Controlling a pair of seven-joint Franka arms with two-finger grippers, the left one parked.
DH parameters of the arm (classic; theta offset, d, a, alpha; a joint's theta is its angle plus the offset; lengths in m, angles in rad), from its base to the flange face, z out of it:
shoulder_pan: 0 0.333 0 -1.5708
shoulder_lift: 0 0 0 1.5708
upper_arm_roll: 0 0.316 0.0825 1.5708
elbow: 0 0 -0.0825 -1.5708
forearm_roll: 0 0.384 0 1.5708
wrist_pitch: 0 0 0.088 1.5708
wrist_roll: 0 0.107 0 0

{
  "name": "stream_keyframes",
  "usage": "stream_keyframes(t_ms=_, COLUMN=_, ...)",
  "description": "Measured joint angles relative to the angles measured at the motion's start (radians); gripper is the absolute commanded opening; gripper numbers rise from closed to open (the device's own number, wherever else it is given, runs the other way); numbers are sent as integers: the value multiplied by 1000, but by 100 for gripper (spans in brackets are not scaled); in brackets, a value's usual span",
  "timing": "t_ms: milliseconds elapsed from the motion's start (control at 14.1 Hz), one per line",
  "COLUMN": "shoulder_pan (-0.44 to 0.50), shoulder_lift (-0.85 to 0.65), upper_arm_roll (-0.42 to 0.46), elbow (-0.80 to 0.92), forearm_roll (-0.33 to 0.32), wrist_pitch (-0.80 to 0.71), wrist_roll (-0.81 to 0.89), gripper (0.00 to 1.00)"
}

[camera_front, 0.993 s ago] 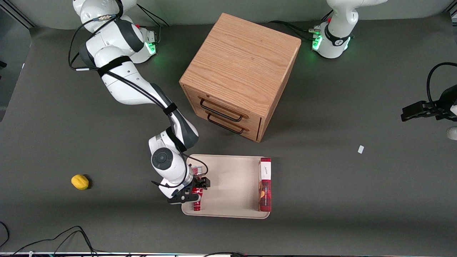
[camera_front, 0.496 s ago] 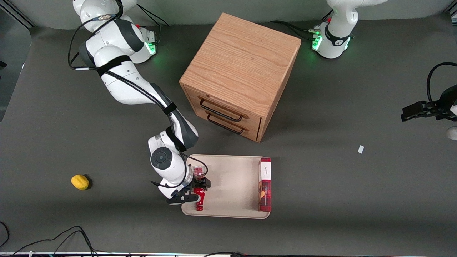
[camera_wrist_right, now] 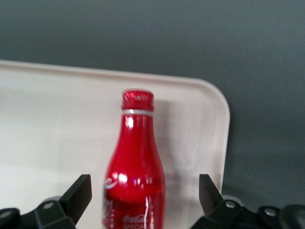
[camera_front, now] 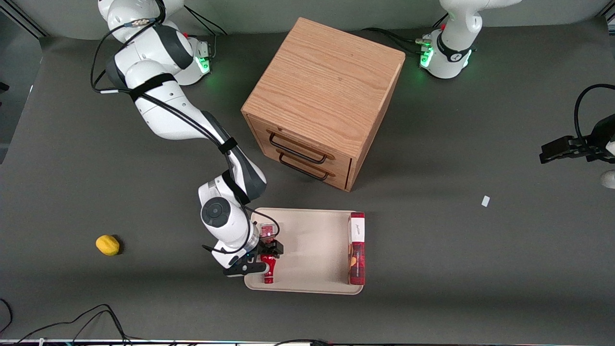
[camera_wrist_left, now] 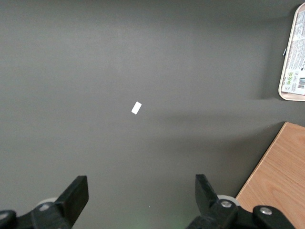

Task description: Place coke bottle on tray

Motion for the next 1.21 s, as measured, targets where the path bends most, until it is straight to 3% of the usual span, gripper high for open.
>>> stream_keyframes(t_ms=142, shoulder_pan=-12, shoulder_lift=-70, upper_arm_roll=-1, elbow=0, forearm_roll=0, wrist_pitch=-81, wrist_roll=0, gripper=100)
stream_keyframes(t_ms=355, shoulder_pan=-53, shoulder_lift=-210, upper_arm_roll=-1, elbow=-13, forearm_roll=13, wrist_pitch=-323, wrist_roll=-27, gripper=100)
stream_keyframes(t_ms=496, shoulder_pan=-92, shoulder_lift=-327, upper_arm_roll=-6, elbow=-75, forearm_roll=81, wrist_pitch=-415, wrist_roll=-92, gripper=100)
stream_keyframes(t_ms=780, shoulder_pan=-134, shoulder_lift=-631, upper_arm_roll=-93, elbow=-354, forearm_roll=181, wrist_pitch=-453, wrist_roll=-168, gripper=100)
stream_keyframes(t_ms=1206, shoulder_pan=-137, shoulder_lift=-1062, upper_arm_roll=-233, elbow=-769, forearm_roll=194, wrist_pitch=-480, wrist_roll=-221, gripper=100)
